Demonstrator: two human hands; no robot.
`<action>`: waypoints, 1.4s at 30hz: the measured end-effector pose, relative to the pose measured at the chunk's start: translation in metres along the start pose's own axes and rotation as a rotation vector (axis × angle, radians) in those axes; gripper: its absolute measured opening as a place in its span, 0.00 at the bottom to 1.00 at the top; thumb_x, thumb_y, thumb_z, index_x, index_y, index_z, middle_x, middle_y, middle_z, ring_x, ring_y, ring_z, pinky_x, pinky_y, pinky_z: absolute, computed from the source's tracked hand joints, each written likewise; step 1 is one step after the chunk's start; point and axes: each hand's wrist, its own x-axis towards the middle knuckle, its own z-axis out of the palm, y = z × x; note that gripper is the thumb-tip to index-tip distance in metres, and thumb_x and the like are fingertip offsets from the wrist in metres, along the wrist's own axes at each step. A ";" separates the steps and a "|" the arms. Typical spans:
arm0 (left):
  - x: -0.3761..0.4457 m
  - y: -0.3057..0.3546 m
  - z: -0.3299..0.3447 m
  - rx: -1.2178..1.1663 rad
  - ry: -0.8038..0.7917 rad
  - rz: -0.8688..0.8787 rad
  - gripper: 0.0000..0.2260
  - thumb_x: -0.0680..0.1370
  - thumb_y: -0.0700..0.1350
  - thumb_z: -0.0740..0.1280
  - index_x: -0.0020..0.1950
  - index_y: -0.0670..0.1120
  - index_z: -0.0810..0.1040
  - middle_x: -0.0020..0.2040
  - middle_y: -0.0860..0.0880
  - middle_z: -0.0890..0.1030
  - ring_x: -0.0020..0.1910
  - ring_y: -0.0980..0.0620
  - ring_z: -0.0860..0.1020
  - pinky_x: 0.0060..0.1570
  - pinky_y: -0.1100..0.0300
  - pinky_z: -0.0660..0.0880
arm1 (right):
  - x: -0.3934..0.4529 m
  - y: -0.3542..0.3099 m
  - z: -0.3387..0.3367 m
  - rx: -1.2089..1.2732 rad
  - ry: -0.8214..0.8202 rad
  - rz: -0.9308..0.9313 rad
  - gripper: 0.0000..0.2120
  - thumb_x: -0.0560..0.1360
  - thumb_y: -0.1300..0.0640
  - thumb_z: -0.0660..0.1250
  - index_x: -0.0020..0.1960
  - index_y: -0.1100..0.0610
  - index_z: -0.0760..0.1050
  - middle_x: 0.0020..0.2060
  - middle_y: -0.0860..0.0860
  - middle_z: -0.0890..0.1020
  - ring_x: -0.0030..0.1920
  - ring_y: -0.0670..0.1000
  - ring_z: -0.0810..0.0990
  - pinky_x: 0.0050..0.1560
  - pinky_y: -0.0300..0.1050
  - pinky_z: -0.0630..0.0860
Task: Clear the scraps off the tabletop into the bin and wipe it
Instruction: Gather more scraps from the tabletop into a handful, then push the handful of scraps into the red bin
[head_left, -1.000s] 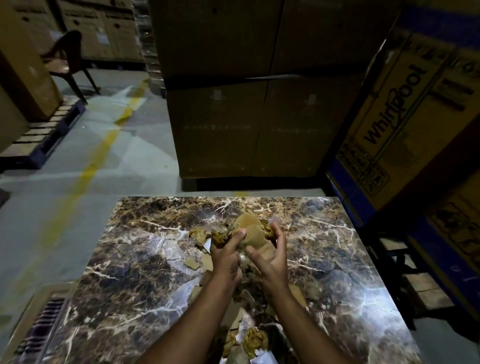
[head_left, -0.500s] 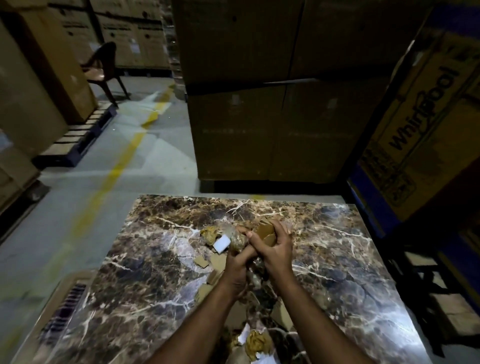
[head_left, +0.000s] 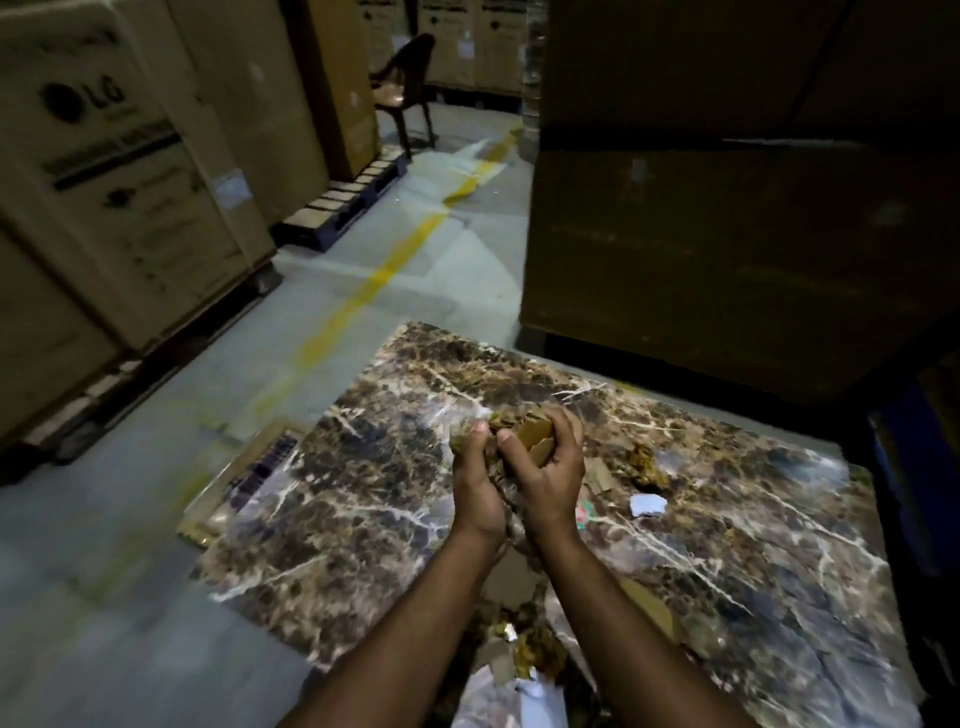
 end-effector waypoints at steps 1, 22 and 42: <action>0.001 0.006 -0.013 -0.022 0.048 0.031 0.21 0.75 0.56 0.65 0.54 0.39 0.82 0.53 0.40 0.84 0.54 0.44 0.82 0.52 0.54 0.79 | -0.006 -0.004 0.013 0.007 -0.045 -0.028 0.13 0.67 0.42 0.72 0.51 0.33 0.75 0.55 0.50 0.74 0.57 0.42 0.76 0.57 0.34 0.71; -0.174 0.163 -0.561 -0.466 0.935 0.424 0.20 0.64 0.52 0.71 0.49 0.40 0.83 0.50 0.36 0.83 0.51 0.36 0.82 0.56 0.42 0.79 | -0.447 -0.090 0.417 0.218 -1.075 0.120 0.13 0.69 0.51 0.71 0.48 0.57 0.76 0.44 0.60 0.81 0.44 0.60 0.81 0.46 0.57 0.79; -0.130 -0.205 -0.966 -0.444 1.484 -0.100 0.26 0.73 0.68 0.69 0.59 0.50 0.80 0.60 0.49 0.82 0.61 0.49 0.80 0.68 0.47 0.73 | -0.752 0.340 0.552 -0.252 -1.868 0.072 0.26 0.74 0.38 0.61 0.62 0.55 0.77 0.60 0.55 0.74 0.58 0.30 0.68 0.65 0.29 0.64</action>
